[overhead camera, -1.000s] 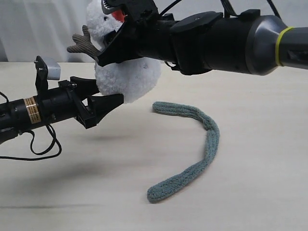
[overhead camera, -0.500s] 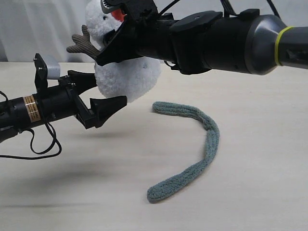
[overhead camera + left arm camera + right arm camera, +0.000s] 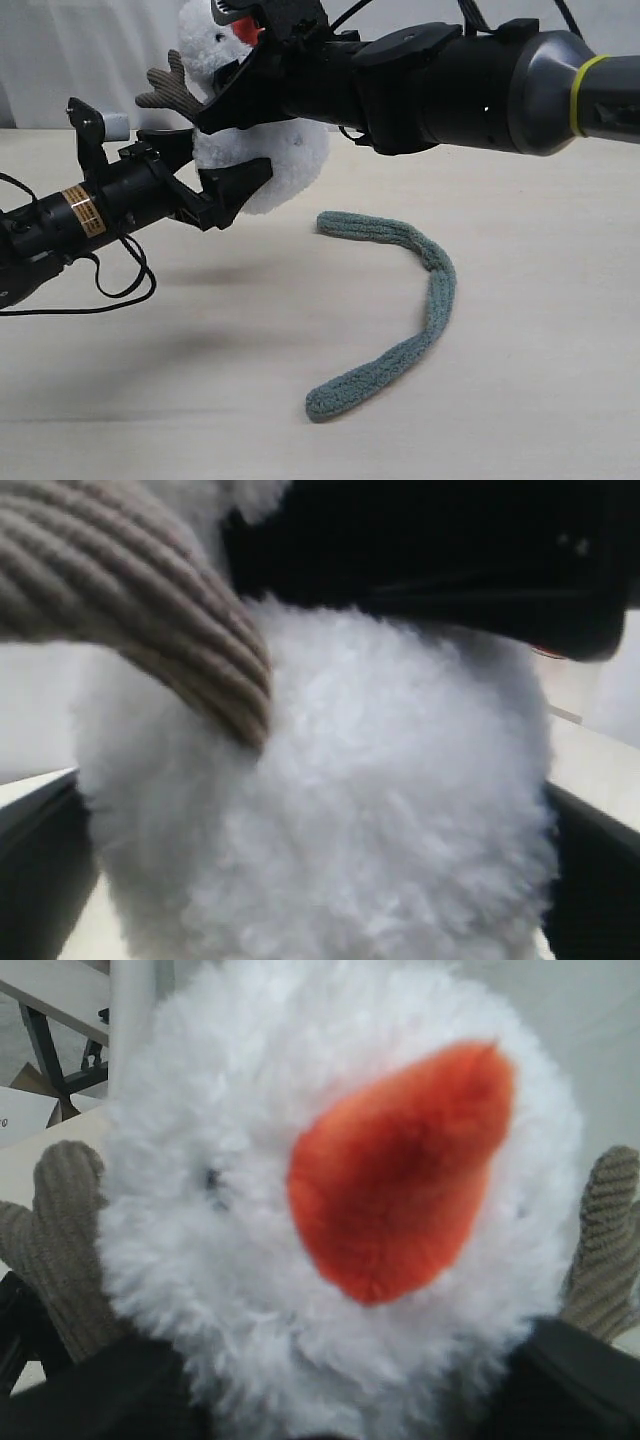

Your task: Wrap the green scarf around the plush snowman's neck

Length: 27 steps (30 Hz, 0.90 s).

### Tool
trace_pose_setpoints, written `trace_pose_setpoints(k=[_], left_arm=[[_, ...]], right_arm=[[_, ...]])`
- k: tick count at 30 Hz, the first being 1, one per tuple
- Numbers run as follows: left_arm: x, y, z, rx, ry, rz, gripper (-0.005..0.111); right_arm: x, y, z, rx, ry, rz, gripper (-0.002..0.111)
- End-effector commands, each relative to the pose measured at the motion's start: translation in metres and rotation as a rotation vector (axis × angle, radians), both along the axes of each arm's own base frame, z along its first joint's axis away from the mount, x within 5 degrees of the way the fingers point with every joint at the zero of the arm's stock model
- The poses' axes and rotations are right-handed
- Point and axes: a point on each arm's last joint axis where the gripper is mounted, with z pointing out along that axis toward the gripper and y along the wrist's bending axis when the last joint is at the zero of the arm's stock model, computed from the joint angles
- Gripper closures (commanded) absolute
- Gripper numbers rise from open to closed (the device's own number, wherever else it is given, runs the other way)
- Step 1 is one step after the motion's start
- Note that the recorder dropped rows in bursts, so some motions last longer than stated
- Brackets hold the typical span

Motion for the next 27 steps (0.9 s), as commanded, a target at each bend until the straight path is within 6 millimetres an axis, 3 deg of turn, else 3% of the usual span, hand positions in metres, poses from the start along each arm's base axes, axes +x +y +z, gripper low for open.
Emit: trace_pose_setpoints(k=[1,9,27], left_arm=[[0.002,-0.005,0.007,-0.014,-0.032,-0.049,0.002],[0.022,-0.005,-0.015,-0.069,0.082,-0.058,0.002],[0.027,-0.009,-0.011,-0.187,0.162,0.006,0.002]], right_arm=[[-0.001,0.001,0.001,0.004,0.003,0.012,0.104],[-0.003,0.004,0.000,0.015,0.019,0.047,0.104],[-0.003,0.004,0.000,0.015,0.019,0.047,0.104]])
